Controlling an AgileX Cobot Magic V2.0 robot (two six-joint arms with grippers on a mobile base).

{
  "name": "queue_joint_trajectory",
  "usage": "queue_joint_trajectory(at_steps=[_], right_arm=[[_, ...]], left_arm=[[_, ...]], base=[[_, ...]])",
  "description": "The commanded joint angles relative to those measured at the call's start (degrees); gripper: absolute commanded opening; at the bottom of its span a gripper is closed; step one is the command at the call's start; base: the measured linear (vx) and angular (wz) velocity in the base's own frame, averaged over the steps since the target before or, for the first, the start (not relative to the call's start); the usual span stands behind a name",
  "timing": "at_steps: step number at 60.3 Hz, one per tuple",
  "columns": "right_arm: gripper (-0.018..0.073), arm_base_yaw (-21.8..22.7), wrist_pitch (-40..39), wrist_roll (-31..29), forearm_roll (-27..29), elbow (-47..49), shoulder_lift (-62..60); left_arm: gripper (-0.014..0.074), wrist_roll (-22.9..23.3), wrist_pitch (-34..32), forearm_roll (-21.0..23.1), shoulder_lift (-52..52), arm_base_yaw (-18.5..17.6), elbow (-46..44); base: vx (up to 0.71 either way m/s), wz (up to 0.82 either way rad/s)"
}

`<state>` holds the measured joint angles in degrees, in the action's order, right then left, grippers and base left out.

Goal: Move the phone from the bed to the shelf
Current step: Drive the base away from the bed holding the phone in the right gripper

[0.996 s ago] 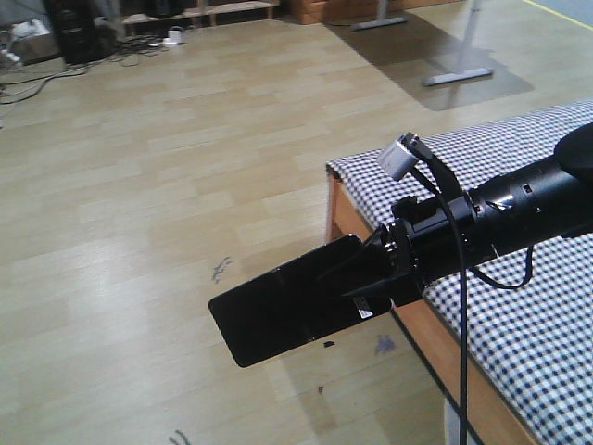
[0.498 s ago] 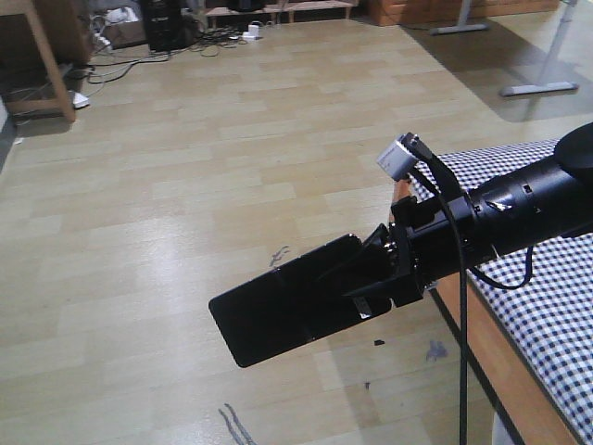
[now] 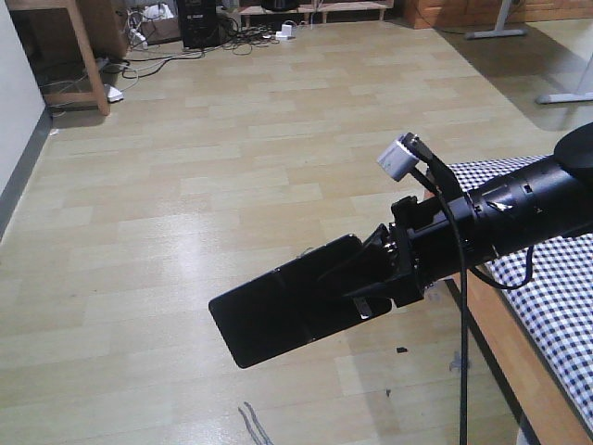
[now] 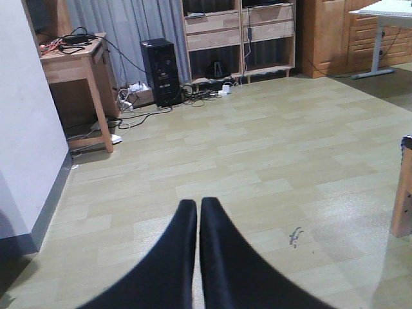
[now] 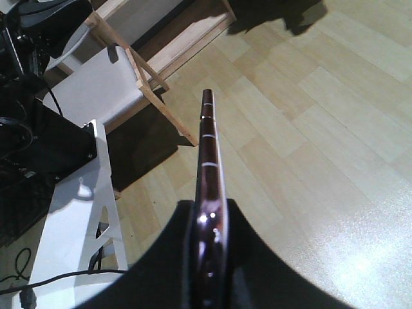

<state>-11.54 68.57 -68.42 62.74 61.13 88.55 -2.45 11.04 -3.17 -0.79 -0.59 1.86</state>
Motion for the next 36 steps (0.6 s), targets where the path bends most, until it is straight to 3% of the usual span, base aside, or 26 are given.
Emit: queue_joint_trajectory(at_steps=[1,36], right_arm=[[-0.0001,0.1,5.3,-0.3,5.0,1.4,-2.5],[-0.0001,0.1,5.3,-0.3,5.0,1.4,-2.5]], left_arm=[[0.0001,0.2,-4.0,0.3,-0.6,-0.1,-1.5],[0.0001,0.2,-4.0,0.3,-0.6,-0.1,-1.5]], base=[[0.06,0.1],[0.13,0.14]])
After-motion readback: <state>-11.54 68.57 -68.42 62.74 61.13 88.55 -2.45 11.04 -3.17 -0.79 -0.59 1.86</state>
